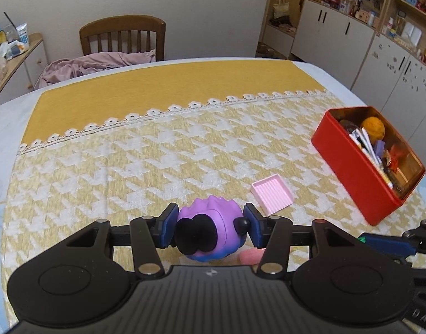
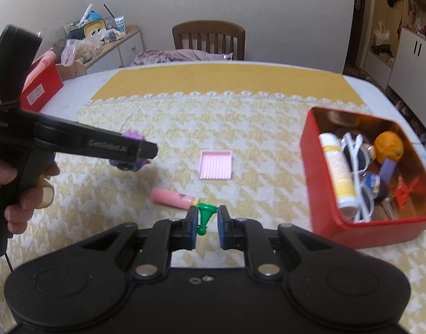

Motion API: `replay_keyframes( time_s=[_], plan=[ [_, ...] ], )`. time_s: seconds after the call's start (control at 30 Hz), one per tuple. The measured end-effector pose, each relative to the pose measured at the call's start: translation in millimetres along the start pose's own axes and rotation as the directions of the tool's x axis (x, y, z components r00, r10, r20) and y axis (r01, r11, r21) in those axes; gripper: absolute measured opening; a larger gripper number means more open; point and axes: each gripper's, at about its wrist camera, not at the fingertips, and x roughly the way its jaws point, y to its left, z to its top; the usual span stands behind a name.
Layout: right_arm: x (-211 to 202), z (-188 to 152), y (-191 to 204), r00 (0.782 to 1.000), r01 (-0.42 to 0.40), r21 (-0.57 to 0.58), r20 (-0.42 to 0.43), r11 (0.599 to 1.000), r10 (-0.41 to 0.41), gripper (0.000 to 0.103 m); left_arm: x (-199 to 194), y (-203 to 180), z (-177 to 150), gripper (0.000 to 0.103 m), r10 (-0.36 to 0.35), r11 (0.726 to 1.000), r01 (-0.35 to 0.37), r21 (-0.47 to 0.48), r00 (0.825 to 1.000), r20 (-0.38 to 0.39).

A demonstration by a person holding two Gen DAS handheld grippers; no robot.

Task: Organize rigid objects
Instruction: 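Carry the plush toy with the left tool while the right tool carries the green piece to the red box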

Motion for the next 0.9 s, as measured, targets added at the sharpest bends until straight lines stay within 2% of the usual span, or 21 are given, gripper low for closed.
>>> replay_keyframes(
  time_s=[0.33, 0.9],
  plan=[
    [-31.6, 7.9, -34.9, 0.999, 0.023, 0.033, 0.044, 0.999, -0.024, 0.014, -30.9, -26.9, 5.7, 0.051, -0.019, 1.0, 0.019, -0.001, 0.999, 0.039],
    [-64.4, 3.2, -126.6, 0.993, 0.05, 0.114, 0.097, 0.992, -0.061, 0.014, -42.9, -119.9, 24.1, 0.051, -0.101, 0.993, 0.096, 0.069, 0.992, 0.07]
  ],
)
